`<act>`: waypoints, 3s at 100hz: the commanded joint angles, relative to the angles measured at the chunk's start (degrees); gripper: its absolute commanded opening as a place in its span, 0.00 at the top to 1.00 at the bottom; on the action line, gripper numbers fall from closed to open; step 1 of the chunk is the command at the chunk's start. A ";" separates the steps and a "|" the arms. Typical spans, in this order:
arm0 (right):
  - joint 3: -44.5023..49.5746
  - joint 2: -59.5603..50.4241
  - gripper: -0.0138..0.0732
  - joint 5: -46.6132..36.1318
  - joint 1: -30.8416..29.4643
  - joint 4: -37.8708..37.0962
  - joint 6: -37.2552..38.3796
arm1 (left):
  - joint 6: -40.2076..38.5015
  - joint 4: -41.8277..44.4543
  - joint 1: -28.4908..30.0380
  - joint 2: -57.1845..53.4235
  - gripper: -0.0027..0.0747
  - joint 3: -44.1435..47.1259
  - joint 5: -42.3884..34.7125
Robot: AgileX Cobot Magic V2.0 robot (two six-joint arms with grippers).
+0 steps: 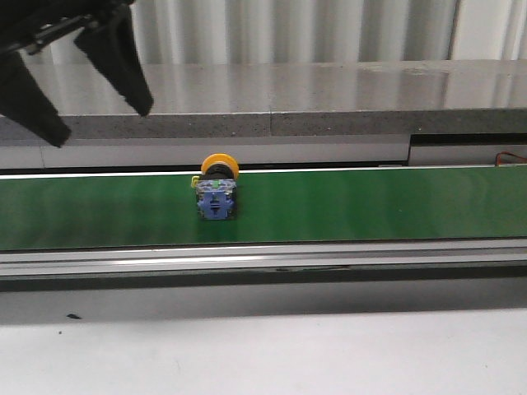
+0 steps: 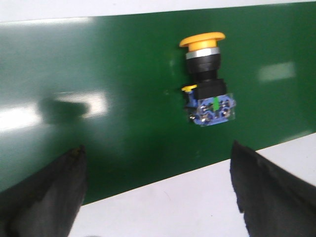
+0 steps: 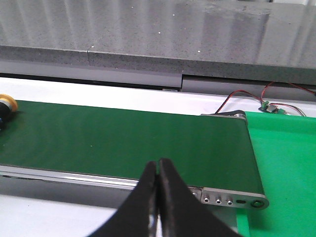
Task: Move button from right to left
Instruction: 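Lower the left gripper onto the button and close on its base, then lift the button with the left gripper and lower it into the blue tray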
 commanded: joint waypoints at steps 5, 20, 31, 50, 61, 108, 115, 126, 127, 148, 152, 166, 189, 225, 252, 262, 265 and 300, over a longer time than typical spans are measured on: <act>-1.36 0.65 0.92 -4.64 0.04 -0.55 -0.35 | -2.88 -1.07 -1.98 2.67 0.25 -6.42 2.08; -1.36 0.65 0.92 -4.64 0.04 -0.55 -0.35 | -5.29 0.15 -4.02 7.83 0.26 -11.12 4.96; -1.36 0.65 0.92 -4.64 0.04 -0.55 -0.35 | -9.22 5.04 -5.18 10.80 0.26 -14.06 7.75; -1.36 0.65 0.92 -4.64 0.04 -0.55 -0.35 | -14.53 11.52 -6.85 14.35 0.30 -16.97 10.02; -1.36 0.65 0.92 -4.64 0.04 -0.55 -0.35 | -15.21 11.88 -6.85 15.69 0.36 -17.03 9.39; -1.36 0.65 0.92 -4.64 0.04 -0.55 -0.35 | -16.05 13.60 -6.85 16.85 0.98 -17.03 9.48; -1.36 0.65 0.92 -4.64 0.04 -0.55 -0.35 | -16.05 13.72 -6.74 16.32 0.99 -17.03 9.43; -1.36 0.65 0.92 -4.64 0.04 -0.55 -0.35 | -16.05 14.43 -6.21 14.94 0.99 -17.03 9.30; -1.36 0.65 0.92 -4.64 0.04 -0.55 -0.35 | -16.05 14.43 -6.23 14.83 0.99 -17.03 9.27; -1.36 0.65 0.92 -4.64 0.04 -0.55 -0.35 | -13.42 14.43 -0.17 11.67 0.99 -17.63 11.60; -1.36 0.65 0.92 -4.64 0.04 -0.55 -0.35 | -12.41 14.43 1.47 11.03 0.99 -17.63 12.21; -1.36 0.65 0.92 -4.64 0.04 -0.55 -0.35 | -7.42 14.47 7.48 9.63 0.99 -17.63 14.53; -1.36 0.65 0.92 -4.64 0.04 -0.55 -0.35 | 4.96 15.11 18.21 9.51 0.99 -17.63 19.31; -1.36 0.65 0.92 -4.64 0.04 -0.55 -0.35 | 15.26 21.86 32.09 9.74 0.99 -17.63 20.02; -1.36 0.65 0.92 -4.64 0.04 -0.55 -0.35 | 18.09 21.97 39.65 11.83 0.99 -17.63 19.59; -1.36 0.65 0.92 -4.64 0.04 -0.55 -0.35 | 18.09 22.09 41.61 14.04 0.99 -17.63 19.58; -1.36 0.65 0.92 -4.64 0.04 -0.55 -0.35 | 18.21 22.09 42.03 14.76 0.99 -17.63 19.58; -1.36 0.65 0.92 -4.64 0.04 -0.55 -0.35 | 20.11 22.65 42.93 22.13 0.99 -17.63 14.63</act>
